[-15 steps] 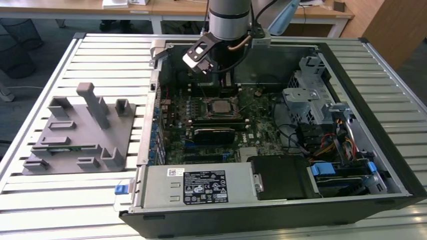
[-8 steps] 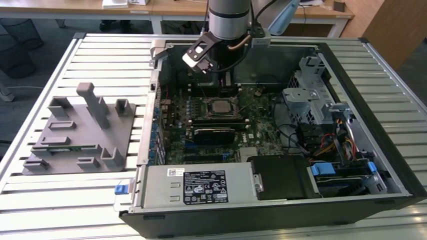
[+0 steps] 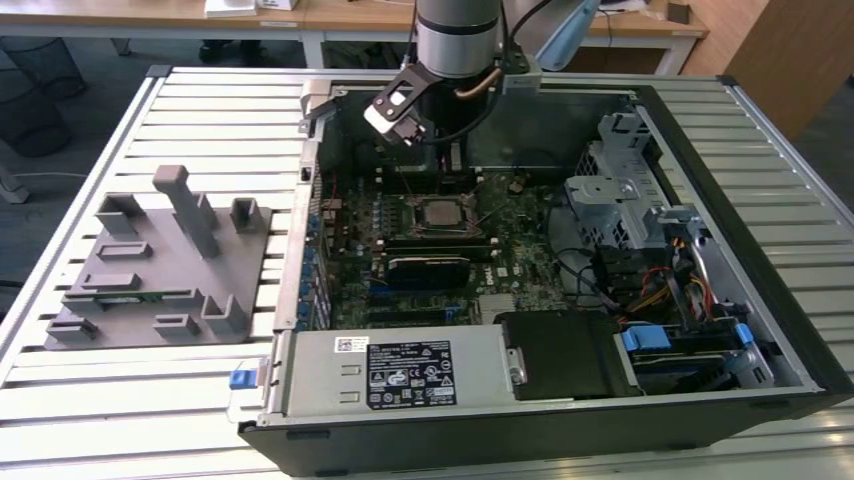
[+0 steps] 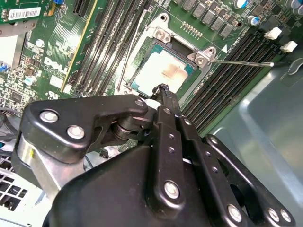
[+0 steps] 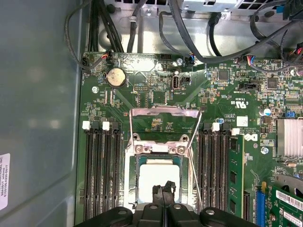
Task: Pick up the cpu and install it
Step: 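Close the cpu cover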
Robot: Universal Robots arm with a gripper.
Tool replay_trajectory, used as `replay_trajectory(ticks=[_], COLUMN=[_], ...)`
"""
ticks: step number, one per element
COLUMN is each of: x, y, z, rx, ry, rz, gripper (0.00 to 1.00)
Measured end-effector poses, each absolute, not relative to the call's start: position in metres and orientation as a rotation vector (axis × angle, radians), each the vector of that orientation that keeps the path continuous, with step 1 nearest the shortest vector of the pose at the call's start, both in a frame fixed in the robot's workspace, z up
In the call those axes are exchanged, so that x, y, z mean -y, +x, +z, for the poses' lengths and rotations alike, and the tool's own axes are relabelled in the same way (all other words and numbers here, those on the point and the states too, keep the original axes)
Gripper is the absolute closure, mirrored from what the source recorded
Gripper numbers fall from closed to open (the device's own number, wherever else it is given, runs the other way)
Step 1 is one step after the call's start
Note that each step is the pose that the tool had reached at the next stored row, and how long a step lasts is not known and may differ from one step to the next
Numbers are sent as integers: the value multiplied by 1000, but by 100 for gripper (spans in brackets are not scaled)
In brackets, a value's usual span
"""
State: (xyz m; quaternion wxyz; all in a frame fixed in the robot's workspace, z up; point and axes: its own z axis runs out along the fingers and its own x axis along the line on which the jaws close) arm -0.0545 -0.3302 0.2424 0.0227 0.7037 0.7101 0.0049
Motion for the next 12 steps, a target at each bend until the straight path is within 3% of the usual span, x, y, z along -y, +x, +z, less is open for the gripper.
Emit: replay_trajectory(ticks=[12], x=[330], y=[-55], z=[248], rx=[-2199], ry=[2179], rz=[16], gripper=[89])
